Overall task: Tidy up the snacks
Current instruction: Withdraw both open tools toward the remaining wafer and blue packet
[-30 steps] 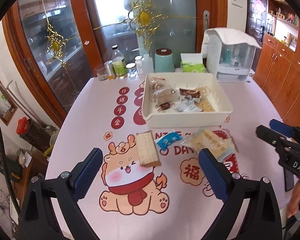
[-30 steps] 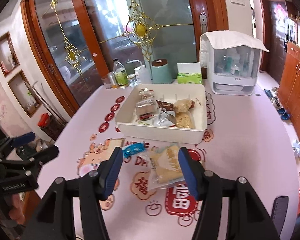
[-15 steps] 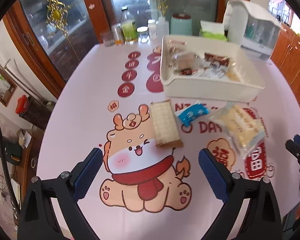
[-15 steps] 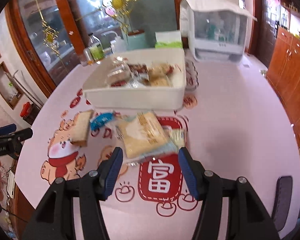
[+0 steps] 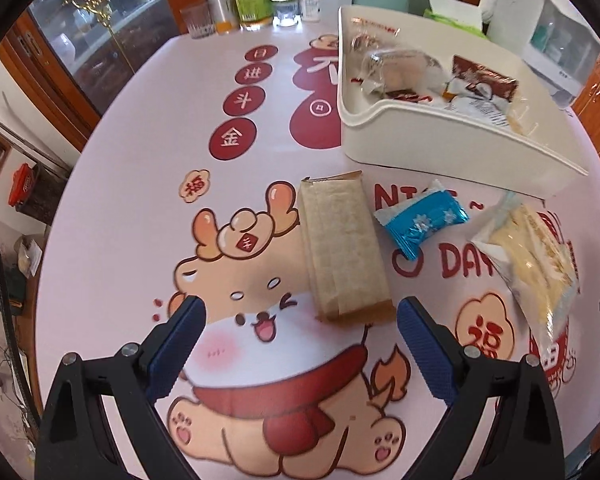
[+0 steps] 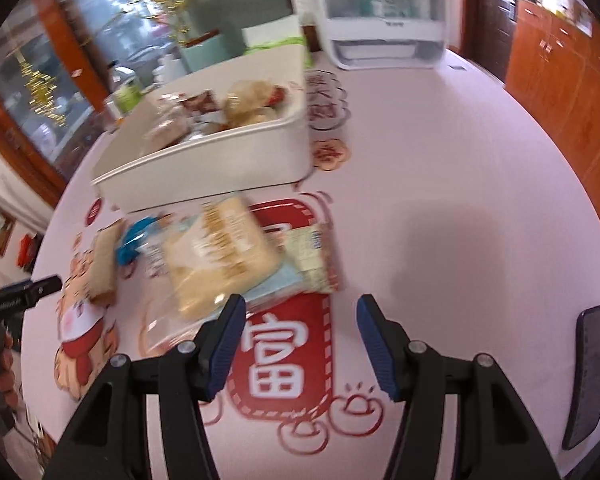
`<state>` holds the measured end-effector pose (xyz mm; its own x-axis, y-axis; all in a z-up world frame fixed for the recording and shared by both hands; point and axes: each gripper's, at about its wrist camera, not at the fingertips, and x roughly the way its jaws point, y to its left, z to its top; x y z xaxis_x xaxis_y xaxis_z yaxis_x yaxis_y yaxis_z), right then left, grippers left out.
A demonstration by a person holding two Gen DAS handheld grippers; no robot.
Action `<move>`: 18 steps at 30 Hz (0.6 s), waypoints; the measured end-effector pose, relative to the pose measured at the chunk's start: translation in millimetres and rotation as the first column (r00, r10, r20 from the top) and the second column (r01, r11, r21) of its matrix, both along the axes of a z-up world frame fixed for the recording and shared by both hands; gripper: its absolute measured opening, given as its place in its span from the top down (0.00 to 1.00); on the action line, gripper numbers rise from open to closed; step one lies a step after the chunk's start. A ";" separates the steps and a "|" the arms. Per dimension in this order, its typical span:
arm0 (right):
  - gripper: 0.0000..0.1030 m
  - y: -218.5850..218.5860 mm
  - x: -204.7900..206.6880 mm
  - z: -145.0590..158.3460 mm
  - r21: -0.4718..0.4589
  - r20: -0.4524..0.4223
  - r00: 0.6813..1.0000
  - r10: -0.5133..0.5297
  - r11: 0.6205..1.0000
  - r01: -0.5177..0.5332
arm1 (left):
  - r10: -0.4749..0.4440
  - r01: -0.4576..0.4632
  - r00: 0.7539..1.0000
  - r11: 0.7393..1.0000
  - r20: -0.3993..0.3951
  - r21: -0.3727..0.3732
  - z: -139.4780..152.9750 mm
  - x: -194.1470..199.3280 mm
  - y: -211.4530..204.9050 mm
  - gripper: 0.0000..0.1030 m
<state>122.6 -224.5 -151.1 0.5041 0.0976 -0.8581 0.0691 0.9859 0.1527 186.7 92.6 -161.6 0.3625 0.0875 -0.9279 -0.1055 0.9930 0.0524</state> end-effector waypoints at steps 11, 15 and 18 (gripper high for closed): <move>0.44 -26.5 53.0 -40.2 -0.034 -0.072 0.994 -0.083 0.996 0.080 | 0.010 -0.010 1.000 1.000 -0.028 0.019 -34.7 37.0 -13.2 0.07; 0.44 -19.9 63.8 -53.7 -0.017 -0.100 0.994 -0.044 0.999 0.043 | 0.015 -0.015 0.999 1.000 -0.036 0.017 -42.1 45.7 -15.9 0.07; 0.44 -10.5 66.9 -56.8 -0.002 -0.099 0.995 -0.003 1.000 0.003 | 0.019 -0.018 0.999 1.000 -0.041 0.019 -46.1 49.7 -16.9 0.07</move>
